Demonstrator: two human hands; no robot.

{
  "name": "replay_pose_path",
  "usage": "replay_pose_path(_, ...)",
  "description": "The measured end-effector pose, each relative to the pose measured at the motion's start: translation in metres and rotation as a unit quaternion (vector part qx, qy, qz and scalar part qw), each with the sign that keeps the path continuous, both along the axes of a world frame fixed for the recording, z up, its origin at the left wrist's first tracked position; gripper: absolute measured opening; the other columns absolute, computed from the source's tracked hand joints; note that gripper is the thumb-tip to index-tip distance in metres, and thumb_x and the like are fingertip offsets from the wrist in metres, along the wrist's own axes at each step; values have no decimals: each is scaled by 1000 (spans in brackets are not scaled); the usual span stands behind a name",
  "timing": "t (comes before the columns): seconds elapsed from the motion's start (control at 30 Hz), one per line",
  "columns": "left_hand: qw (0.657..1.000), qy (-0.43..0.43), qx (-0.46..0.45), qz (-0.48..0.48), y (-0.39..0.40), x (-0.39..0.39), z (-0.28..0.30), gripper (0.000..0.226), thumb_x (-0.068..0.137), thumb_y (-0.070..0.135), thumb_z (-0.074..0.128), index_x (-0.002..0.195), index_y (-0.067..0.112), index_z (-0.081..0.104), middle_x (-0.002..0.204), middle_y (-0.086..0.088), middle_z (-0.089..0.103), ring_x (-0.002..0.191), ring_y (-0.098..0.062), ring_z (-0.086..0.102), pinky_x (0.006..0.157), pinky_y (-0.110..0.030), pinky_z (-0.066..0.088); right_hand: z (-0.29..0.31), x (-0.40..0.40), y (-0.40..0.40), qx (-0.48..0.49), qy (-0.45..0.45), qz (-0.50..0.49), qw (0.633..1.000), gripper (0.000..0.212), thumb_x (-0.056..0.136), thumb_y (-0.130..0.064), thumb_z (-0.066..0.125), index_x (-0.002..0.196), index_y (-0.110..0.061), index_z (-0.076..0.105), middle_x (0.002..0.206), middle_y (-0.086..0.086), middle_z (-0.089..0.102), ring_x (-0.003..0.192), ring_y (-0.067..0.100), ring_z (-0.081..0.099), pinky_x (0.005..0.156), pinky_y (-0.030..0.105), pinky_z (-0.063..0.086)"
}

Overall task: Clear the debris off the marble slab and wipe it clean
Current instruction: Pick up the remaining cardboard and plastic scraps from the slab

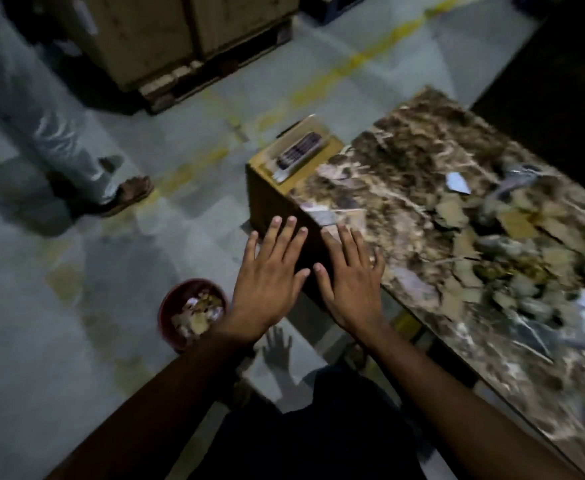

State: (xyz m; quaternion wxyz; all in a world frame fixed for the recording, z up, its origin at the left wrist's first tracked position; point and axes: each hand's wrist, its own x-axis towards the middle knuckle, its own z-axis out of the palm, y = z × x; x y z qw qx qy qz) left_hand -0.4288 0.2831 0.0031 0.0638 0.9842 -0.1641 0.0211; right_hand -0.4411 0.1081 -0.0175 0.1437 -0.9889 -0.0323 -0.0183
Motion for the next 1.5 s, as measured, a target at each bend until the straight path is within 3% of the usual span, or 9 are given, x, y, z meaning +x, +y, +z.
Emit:
replay_pose_path(0.17, 992, 18, 29, -119, -117, 18, 5, 68, 97, 51, 37, 155, 16, 33, 162, -9, 31, 150, -30, 25, 119, -53, 26, 5, -15, -114, 15, -32, -103, 994, 57, 100, -51, 33, 152, -29, 42, 165, 1, 31, 153, 23, 25, 116, 58, 21)
replay_pose_path(0.3, 984, 34, 22, -173, -208, 28, -9, 66, 97, 52, 36, 152, 16, 37, 158, -9, 38, 144, -31, 37, 115, -52, 33, -1, -27, -210, 14, -38, -165, 985, 57, 98, -49, 42, 153, -32, 37, 166, 0, 29, 153, 22, 23, 115, 59, 23)
replay_pose_path(0.6, 963, 80, 38, -256, -324, 52, -44, 72, 92, 58, 45, 153, 23, 33, 161, -6, 29, 146, -32, 26, 110, -54, 40, -29, -69, -350, 68, -24, -266, 961, 54, 98, -48, 41, 150, -32, 41, 163, 4, 31, 150, 29, 29, 117, 55, 27)
replay_pose_path(0.77, 951, 81, 16, -298, -334, 84, -55, 71, 97, 60, 40, 156, 24, 23, 168, -4, 12, 152, -28, 11, 117, -49, 22, -40, -82, -378, 80, -70, -328, 939, 56, 95, -47, 45, 147, -27, 44, 160, 11, 33, 147, 32, 30, 119, 56, 25)
replay_pose_path(0.9, 936, 49, 8, -347, -359, 123, -52, 68, 96, 58, 41, 152, 21, 28, 162, -10, 26, 148, -31, 23, 114, -53, 32, -51, -75, -381, 87, -31, -381, 920, 59, 95, -54, 39, 149, -30, 39, 162, 13, 30, 147, 36, 29, 118, 61, 25)
replay_pose_path(1.17, 899, 161, 43, -406, -401, 165, -54, 80, 94, 62, 49, 157, 31, 12, 168, 0, -2, 150, -30, 8, 120, -54, 20, -62, -43, -371, 35, 40, -450, 892, 59, 93, -66, 34, 149, -49, 33, 165, 10, 24, 149, 36, 23, 118, 65, 18)
replay_pose_path(1.33, 947, 60, -89, -302, -394, 121, -62, 60, 86, 48, 59, 136, 20, 41, 139, -14, 36, 123, -30, 36, 102, -51, 41, -70, -33, -377, 41, 39, -466, 883, 60, 92, -71, 26, 148, -53, 35, 165, 7, 25, 149, 36, 24, 117, 66, 21)
replay_pose_path(1.4, 951, 95, -162, -246, -393, 104, -67, 54, 86, 46, 55, 129, 16, 46, 131, -11, 40, 119, -28, 39, 99, -51, 43, -71, -32, -378, 48, 31, -461, 885, 60, 93, -70, 26, 149, -53, 34, 165, 7, 25, 150, 35, 23, 118, 64, 22)
replay_pose_path(1.5, 934, 165, -208, -241, -395, 95, -78, 56, 91, 43, 54, 138, 16, 43, 141, -7, 38, 129, -26, 36, 105, -50, 40, -71, -30, -377, 65, 22, -444, 894, 59, 94, -71, 25, 148, -51, 38, 166, 6, 25, 151, 34, 21, 119, 63, 22)
